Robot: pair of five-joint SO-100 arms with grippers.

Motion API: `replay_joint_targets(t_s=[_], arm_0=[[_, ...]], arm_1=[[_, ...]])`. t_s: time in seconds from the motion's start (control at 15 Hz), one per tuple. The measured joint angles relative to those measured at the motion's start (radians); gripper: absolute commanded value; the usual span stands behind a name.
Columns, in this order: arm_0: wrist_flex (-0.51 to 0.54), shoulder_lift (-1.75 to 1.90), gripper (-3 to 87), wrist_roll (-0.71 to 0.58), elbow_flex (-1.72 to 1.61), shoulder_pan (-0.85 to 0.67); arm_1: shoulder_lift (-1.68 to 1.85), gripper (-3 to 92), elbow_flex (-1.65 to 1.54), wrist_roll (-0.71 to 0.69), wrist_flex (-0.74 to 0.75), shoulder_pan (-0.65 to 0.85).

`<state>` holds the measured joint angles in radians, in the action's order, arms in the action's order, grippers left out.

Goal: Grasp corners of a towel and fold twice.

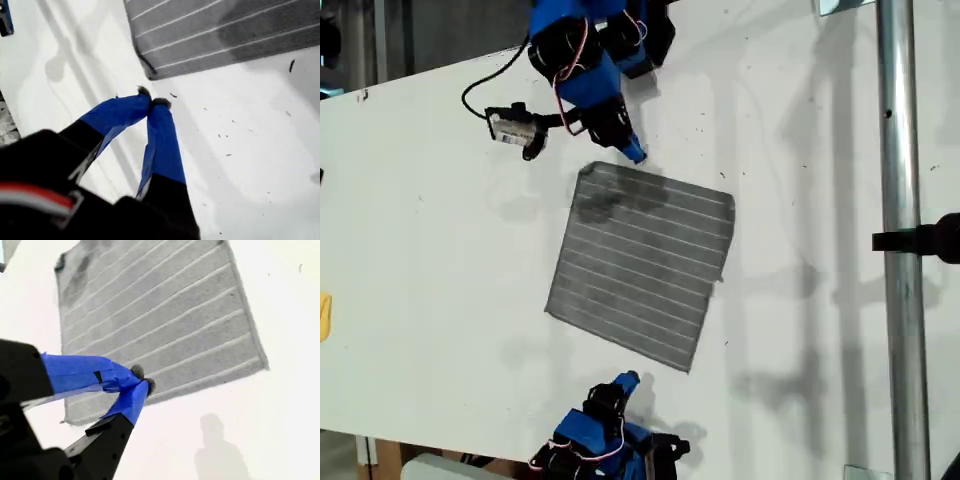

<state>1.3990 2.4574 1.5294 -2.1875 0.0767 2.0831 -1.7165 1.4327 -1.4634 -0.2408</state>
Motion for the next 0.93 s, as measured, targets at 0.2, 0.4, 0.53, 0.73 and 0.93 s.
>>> replay_joint_targets(t_s=[0.2,0.4,0.53,0.73,0.93], arm_0=[[0.164,-0.143,-2.9,0.008,0.229,0.052],[0.225,-0.187,-2.9,0.015,0.319,0.086],[0.225,-0.190,-2.9,0.018,0.319,0.084],[0.225,-0.190,-2.9,0.029,0.311,0.084],[0.209,-0.190,-2.9,0.041,0.279,0.084]], arm_1=[[-0.333,-0.3,0.347,-0.003,-0.071,-0.121],[-0.508,36.3,0.499,-0.006,-0.069,-0.179],[-0.575,32.6,0.529,-0.035,-0.072,-0.187],[-0.676,35.4,0.531,-0.052,-0.097,-0.186],[-0.908,34.7,0.531,-0.052,-0.100,-0.186]])
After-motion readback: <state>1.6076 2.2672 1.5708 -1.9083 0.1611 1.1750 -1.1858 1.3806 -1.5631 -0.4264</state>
